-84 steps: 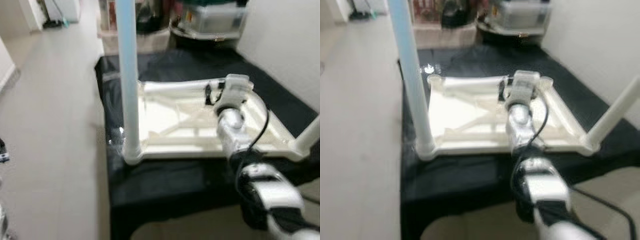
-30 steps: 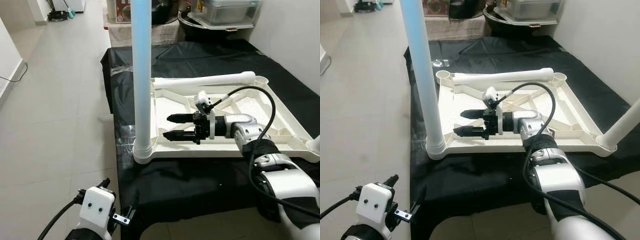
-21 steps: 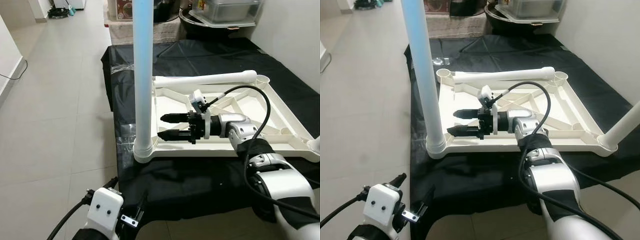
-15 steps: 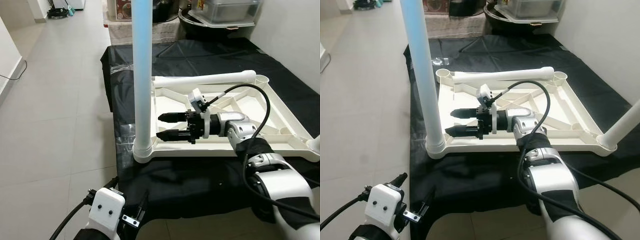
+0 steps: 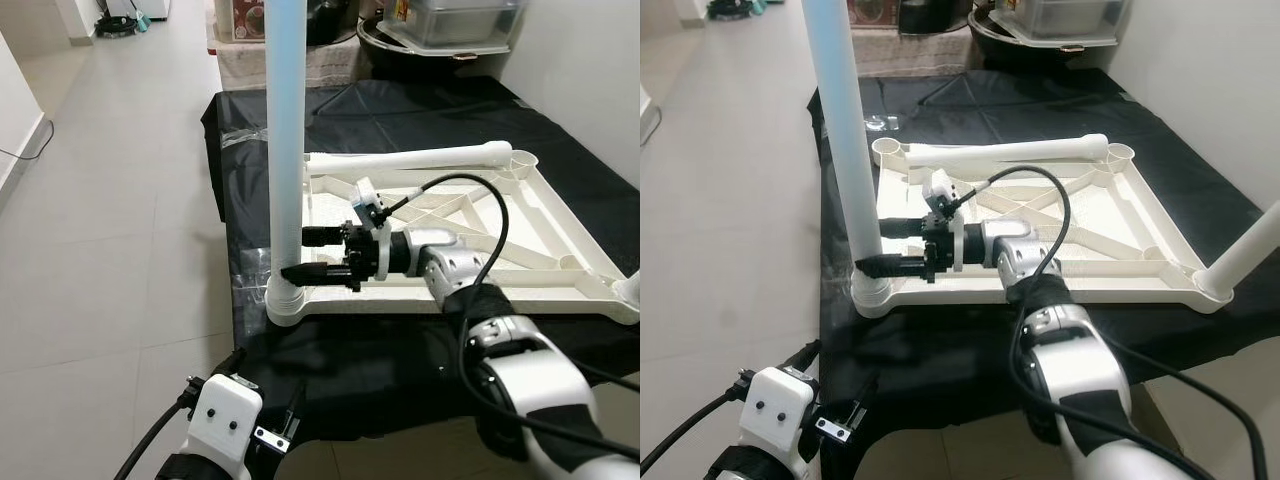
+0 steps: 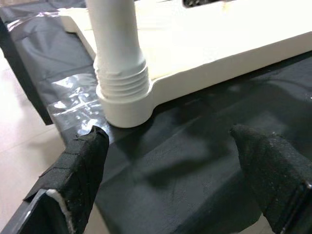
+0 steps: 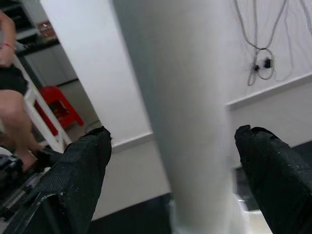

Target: Building children table

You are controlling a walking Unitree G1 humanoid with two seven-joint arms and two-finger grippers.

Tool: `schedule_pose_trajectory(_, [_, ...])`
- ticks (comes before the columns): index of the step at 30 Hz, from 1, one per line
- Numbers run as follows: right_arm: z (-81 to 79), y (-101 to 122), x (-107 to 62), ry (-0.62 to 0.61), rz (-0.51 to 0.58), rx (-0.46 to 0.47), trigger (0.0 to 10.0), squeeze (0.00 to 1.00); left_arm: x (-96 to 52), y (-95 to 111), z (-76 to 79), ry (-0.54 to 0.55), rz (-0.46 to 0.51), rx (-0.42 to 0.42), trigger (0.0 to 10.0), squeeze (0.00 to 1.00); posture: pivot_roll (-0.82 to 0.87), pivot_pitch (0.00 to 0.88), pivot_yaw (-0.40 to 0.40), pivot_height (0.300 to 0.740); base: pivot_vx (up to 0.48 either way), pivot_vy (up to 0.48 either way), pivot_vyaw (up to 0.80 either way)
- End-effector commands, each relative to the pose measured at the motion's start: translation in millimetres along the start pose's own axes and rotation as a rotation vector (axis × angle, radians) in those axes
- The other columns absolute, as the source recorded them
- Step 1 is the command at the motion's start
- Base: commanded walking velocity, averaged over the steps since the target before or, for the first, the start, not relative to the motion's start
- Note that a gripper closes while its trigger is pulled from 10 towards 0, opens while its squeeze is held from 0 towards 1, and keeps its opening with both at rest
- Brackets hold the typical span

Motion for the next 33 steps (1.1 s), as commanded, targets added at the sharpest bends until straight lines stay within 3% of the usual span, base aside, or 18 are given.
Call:
schedule_pose_trajectory(1, [-2.9, 0.8, 2.9, 0.015, -0.003, -0.016, 10.0, 0.0, -1.4, -5.3, 2.2, -0.006, -0.021, 0.002, 10.0, 0.0, 0.11, 0.132, -0.075, 0.74, 0.0, 0.0, 0.0])
schedule_pose_trajectory(12, [0.7, -0.8, 31.6, -0.033, -0.027, -0.063, 10.0, 0.0, -0.3, -3.1, 3.8, 0.0, -0.011, 0.008, 10.0, 0.0, 0.12, 0.13, -0.081, 0.74, 0.0, 0.0, 0.0])
schedule_pose_trajectory(33, [3.4, 14.2, 47.8, -0.062, 0.007, -0.106, 10.0, 0.0, 1.5, -0.6, 2.3, 0.01, -0.004, 0.014, 10.0, 0.0, 0.12, 0.144, -0.09, 0.74, 0.0, 0.0, 0.0])
Point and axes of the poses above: a point about 5 cm out from each wrist's last joint towards the gripper, its own x axis pointing out of the wrist towards the gripper, its own y axis along the axis of the wrist's last joint, z = x × y, the point moved 6 cm from there along x, pointing out of the wrist towards the gripper, and after that the axes turned 2 degrees about x, right-handed, at the moved point
